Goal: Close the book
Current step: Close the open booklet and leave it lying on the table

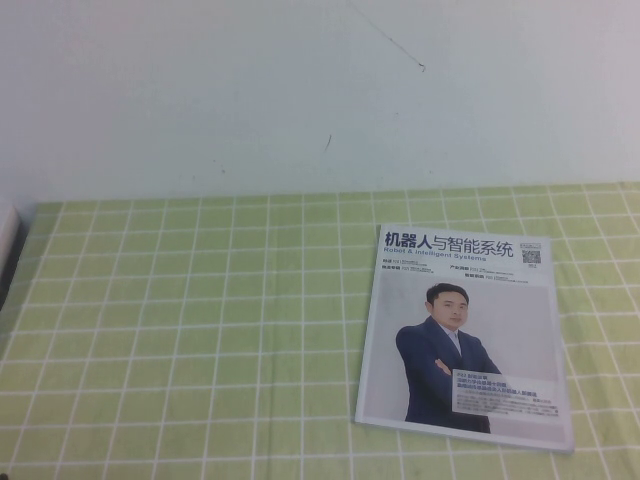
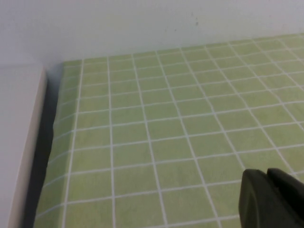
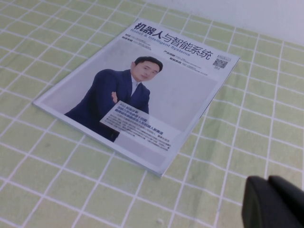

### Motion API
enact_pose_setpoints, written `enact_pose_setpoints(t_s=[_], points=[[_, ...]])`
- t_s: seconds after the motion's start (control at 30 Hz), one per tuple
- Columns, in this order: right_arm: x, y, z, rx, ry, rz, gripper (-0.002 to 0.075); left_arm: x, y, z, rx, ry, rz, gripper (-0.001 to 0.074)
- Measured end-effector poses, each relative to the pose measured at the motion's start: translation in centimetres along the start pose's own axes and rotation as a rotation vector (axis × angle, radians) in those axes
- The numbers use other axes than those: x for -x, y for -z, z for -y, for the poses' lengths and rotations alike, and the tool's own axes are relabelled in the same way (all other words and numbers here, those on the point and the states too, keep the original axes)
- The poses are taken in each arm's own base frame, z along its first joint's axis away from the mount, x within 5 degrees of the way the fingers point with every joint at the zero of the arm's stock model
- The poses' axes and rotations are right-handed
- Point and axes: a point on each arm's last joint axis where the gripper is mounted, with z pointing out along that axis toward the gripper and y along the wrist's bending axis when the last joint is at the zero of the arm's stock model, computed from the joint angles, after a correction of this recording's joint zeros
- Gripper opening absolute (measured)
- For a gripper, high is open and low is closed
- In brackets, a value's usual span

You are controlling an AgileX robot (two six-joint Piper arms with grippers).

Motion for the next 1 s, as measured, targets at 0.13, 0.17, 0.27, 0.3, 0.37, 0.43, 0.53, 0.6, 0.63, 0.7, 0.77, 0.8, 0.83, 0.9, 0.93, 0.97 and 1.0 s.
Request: enact_pose_setpoints(t_s=[0.13,0.17,0.27,0.3,0.37,0.43,0.53,0.6,0.63,0.7,0.77,0.8,0.83,0.9,0.93,0.97,1.0], points=[[0.00,0.00,0.00,0.000,0.000,0.000,-0.0003,-0.18,0.05,-0.50,0.055,0.007,-0.023,-0.0004],[0.00,0.00,0.00,0.000,0.000,0.000,-0.0003,-0.20,0.05,-0.52,0.057,0.009,-0.026,-0.0004],[0.00,0.00,-0.01,0.001,-0.001,0.000,-0.0003,-0.20,0.06,-0.50,0.055,0.023,-0.028,-0.0004],[0.00,0.00,-0.01,0.001,-0.001,0.000,-0.0003,-0.20,0.06,-0.49,0.055,0.023,-0.028,-0.0004],[0.00,0.00,-0.01,0.001,-0.001,0.000,-0.0003,-0.20,0.06,-0.48,0.054,0.027,-0.028,-0.0004],[0.00,0.00,-0.01,0.001,-0.001,0.000,-0.0003,-0.21,0.06,-0.48,0.054,0.038,-0.030,-0.0004],[0.00,0.00,-0.01,0.001,-0.001,0.000,-0.0003,-0.21,0.06,-0.48,0.054,0.071,-0.029,-0.0004],[0.00,0.00,-0.01,0.001,-0.001,0.000,-0.0003,-0.22,0.06,-0.44,0.046,0.078,-0.029,-0.0004],[0.00,0.00,-0.01,0.001,-0.001,0.000,-0.0003,-0.22,0.06,-0.38,0.036,0.079,-0.029,-0.0004],[0.00,0.00,-0.01,0.001,-0.001,0.000,-0.0003,-0.22,0.06,-0.26,0.015,0.078,-0.030,-0.0004],[0.00,0.00,-0.01,0.001,-0.001,0.000,-0.0003,-0.24,0.06,-0.16,-0.003,0.078,-0.034,-0.0004],[0.00,0.00,-0.01,0.001,-0.001,0.000,-0.0003,-0.24,0.07,-0.13,-0.009,0.078,-0.034,-0.0004],[0.00,0.00,-0.01,0.001,-0.001,0.000,-0.0003,-0.21,0.08,-0.11,-0.013,0.077,-0.033,-0.0004],[0.00,0.00,-0.01,0.001,-0.001,0.000,-0.0003,-0.21,0.08,-0.11,-0.013,0.077,-0.033,-0.0004],[0.00,0.00,-0.01,0.001,-0.001,0.000,-0.0003,-0.21,0.08,-0.11,-0.013,0.077,-0.033,-0.0004],[0.00,0.00,-0.01,0.001,-0.001,0.000,-0.0003,-0.21,0.08,-0.11,-0.013,0.078,-0.033,-0.0004],[0.00,0.00,-0.01,0.001,-0.001,0.000,-0.0003,-0.21,0.08,-0.10,-0.013,0.079,-0.033,-0.0004]])
